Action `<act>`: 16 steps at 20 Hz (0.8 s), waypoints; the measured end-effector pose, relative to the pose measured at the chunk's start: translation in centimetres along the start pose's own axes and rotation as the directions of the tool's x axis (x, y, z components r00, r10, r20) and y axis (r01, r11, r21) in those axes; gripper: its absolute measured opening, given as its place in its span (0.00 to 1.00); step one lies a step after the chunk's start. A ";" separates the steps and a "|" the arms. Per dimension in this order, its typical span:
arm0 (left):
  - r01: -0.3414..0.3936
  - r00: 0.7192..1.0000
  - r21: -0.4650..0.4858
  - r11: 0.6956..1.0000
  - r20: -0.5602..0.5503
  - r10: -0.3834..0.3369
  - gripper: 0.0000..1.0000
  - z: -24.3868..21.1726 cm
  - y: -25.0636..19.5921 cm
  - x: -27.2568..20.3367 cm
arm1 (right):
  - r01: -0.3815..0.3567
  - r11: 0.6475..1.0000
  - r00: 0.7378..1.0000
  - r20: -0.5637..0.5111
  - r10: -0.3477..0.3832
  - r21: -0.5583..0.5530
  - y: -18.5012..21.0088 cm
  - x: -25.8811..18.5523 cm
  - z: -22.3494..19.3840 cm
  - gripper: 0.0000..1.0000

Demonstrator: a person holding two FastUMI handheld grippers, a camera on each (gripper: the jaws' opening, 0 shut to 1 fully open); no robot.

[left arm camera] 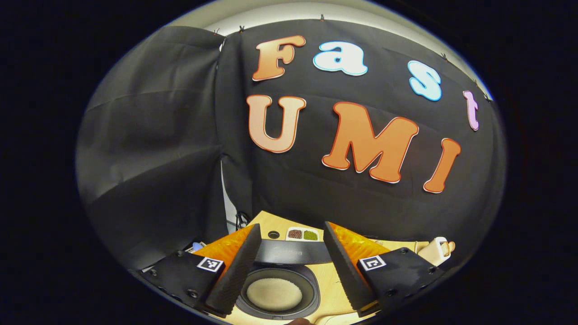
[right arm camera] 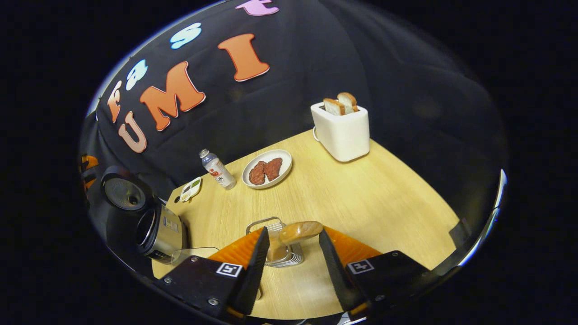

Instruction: Close the left gripper, press the button to open the rice cooker; take a wooden spoon from the chopstick holder with the right hand, scoop a spoonful of rice and pour it into the rice cooker, then put the wooden spoon back into the chopstick holder.

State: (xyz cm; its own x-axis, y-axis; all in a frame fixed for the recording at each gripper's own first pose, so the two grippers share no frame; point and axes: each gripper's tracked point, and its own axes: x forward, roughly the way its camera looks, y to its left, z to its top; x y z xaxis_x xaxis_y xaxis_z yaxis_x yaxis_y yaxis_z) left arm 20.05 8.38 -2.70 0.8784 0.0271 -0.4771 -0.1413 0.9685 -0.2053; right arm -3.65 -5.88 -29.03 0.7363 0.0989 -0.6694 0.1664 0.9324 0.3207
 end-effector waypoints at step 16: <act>-0.006 0.843 0.108 0.994 -0.533 0.063 0.92 -16.5 1.5 0.7 | -0.045 0.987 0.991 0.117 0.064 -0.155 5.0 -2.6 4.8 0.80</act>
State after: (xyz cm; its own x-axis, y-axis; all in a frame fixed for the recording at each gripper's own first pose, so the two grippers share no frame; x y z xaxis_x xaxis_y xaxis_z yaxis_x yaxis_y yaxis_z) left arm 12.94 5.80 -17.43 0.4885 -0.0482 -0.8712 -0.0970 0.9893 -0.1091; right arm -1.54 -3.12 -22.46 0.8169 0.1169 -0.5648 0.0293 0.9696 0.2430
